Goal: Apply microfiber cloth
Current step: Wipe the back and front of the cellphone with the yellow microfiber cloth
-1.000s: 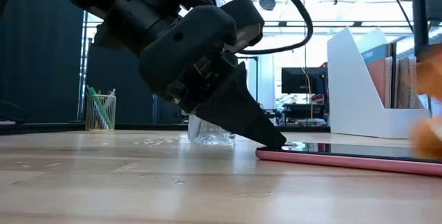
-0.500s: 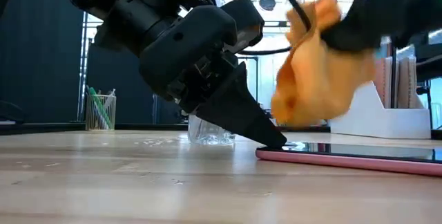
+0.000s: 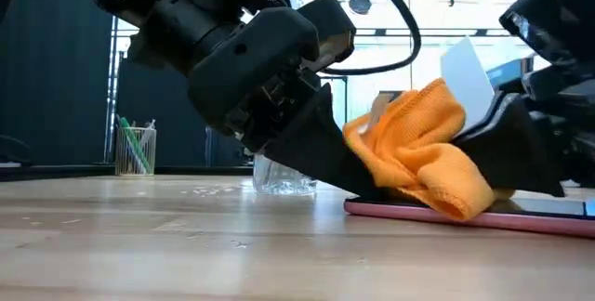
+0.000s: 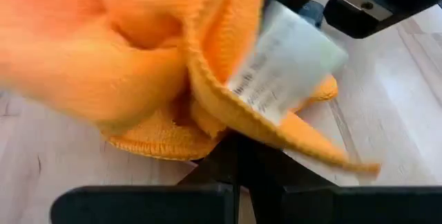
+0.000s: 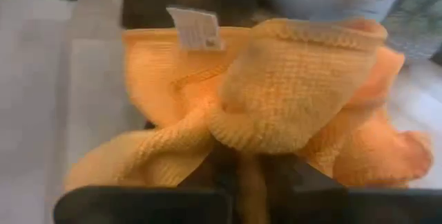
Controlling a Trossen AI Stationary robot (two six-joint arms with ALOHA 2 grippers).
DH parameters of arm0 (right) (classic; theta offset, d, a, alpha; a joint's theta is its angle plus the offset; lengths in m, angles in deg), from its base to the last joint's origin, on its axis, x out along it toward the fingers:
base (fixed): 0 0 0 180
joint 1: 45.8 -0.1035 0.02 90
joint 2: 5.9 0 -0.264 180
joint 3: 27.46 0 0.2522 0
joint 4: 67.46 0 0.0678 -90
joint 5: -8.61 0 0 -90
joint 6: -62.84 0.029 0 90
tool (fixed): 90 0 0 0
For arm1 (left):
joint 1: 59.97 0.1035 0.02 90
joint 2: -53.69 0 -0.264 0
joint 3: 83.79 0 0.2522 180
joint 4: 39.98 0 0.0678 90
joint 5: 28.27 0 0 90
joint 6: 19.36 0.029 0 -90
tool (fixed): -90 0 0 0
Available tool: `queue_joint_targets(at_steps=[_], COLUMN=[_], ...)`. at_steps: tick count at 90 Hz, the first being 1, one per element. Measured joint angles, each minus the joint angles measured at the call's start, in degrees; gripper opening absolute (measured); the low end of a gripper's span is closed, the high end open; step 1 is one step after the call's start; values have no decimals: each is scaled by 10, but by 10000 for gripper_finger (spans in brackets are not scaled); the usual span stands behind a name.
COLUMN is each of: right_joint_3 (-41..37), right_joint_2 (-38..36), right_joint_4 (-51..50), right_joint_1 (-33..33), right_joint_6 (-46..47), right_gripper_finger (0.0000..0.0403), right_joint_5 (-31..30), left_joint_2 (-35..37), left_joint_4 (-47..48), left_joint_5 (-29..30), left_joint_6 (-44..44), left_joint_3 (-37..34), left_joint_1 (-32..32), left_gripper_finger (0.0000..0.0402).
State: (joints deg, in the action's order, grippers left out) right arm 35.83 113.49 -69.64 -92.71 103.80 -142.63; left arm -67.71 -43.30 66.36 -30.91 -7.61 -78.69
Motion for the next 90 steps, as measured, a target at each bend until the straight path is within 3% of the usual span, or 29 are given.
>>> queue_joint_targets(at_steps=[42,53,67,90], right_joint_3=[-1,-1,-1,-6], right_joint_2=[-52,-54,-56,-107], right_joint_4=[-63,-74,-67,-37], right_joint_1=[-72,-83,-58,-9], right_joint_6=[39,40,20,-107], right_gripper_finger=[9,9,9,9], right_joint_5=[102,98,90,111], left_joint_2=[-2,-2,-1,32], left_joint_4=[14,13,7,30], left_joint_5=[5,8,9,12], left_joint_6=[-2,-1,-1,3], left_joint_3=[0,0,-1,-3], left_joint_1=[0,0,0,-4], left_gripper_finger=[6,6,6,6])
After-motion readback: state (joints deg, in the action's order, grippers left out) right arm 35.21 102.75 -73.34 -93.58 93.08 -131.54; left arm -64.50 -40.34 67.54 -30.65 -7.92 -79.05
